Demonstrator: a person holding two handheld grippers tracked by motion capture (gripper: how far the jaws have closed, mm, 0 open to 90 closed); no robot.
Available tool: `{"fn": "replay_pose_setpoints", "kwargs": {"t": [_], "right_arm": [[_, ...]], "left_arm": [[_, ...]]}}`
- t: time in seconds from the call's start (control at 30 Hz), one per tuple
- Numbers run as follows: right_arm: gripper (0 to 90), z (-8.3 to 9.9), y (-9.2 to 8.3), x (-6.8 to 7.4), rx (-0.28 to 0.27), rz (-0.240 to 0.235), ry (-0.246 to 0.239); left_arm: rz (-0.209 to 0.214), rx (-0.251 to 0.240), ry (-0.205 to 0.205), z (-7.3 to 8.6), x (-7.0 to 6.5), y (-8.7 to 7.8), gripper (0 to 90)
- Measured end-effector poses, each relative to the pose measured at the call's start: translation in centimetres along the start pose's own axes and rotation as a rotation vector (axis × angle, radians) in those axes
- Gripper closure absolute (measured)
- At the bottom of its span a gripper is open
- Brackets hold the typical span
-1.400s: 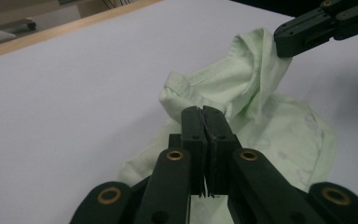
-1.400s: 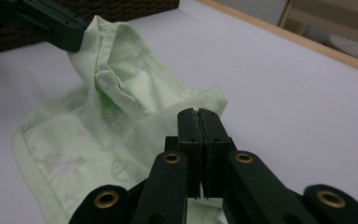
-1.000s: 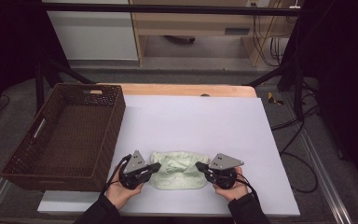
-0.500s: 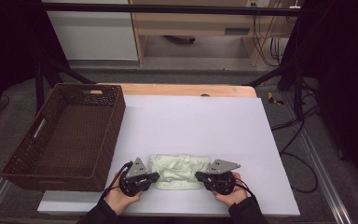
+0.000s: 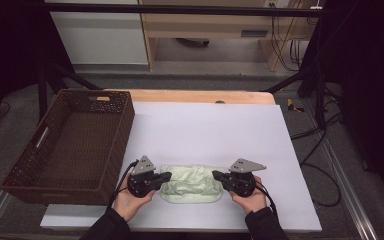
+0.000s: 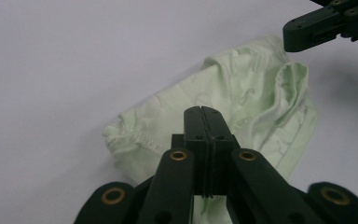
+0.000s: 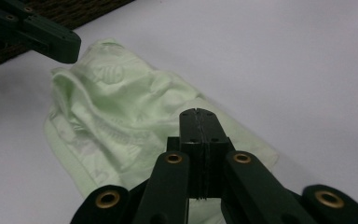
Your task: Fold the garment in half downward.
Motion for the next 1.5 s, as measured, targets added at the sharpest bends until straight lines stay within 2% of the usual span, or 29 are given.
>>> {"fn": "replay_pose_setpoints", "kwargs": {"t": [0.1, 0.17, 0.37, 0.47, 0.63, 0.73, 0.8, 0.93, 1.1, 1.23, 1.43, 1.5], "right_arm": [[90.0, -0.1, 0.9, -0.6, 0.020, -0.002, 0.029], [90.0, 0.0, 1.3, -0.4, 0.031, -0.018, 0.035], [90.0, 0.7, 1.1, 1.3, 0.067, -0.072, -0.005], [90.0, 1.5, 1.0, 1.7, 0.095, -0.078, -0.009], [86.1, 2.7, 1.2, 1.9, 0.145, -0.074, -0.013], [74.2, 2.7, 1.1, 2.1, 0.129, -0.070, -0.003], [64.5, 2.3, 0.7, 2.0, 0.092, -0.066, -0.002], [45.1, 1.5, -0.2, 1.5, 0.022, -0.030, 0.025], [35.4, 0.7, -1.1, 0.2, -0.037, 0.032, 0.056], [34.7, 0.1, -1.5, -1.2, -0.067, 0.081, 0.084], [37.6, 0.1, -0.8, -3.2, -0.040, 0.144, 0.132], [39.5, 0.4, -0.6, -3.6, -0.022, 0.152, 0.142]], "left_arm": [[0.017, 0.026, 0.000, 0.0, -0.4, 0.8, 89.6], [0.042, 0.037, 0.019, 0.3, -0.9, 0.9, 89.6], [0.106, 0.085, 0.082, 1.9, -2.3, 0.6, 89.5], [0.099, 0.108, 0.113, 2.5, -2.6, 0.6, 89.4], [0.094, 0.113, 0.107, 3.0, -2.4, 0.6, 85.5], [0.083, 0.071, 0.083, 2.7, -2.2, 0.3, 73.8], [0.069, 0.027, 0.073, 2.3, -1.9, 0.0, 57.7], [0.049, -0.045, 0.010, 1.4, -1.0, -0.4, 33.4], [0.013, -0.071, -0.048, 0.2, 0.6, -0.7, 11.3], [-0.017, -0.075, -0.071, -0.7, 1.7, -0.6, 6.7], [-0.075, -0.064, -0.102, -1.1, 3.4, 0.8, 5.8], [-0.075, -0.052, -0.112, -0.9, 3.8, 1.2, 6.7]]}}
Point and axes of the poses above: each handheld gripper's, and its own axes: y roughly forward along the jaws, z roughly out of its underside, x roughly to its left, the point moved 3 cm from there along y, roughly forward along the jaws, and after that the axes turned 12 degrees about -z, right-handed, at the moved point
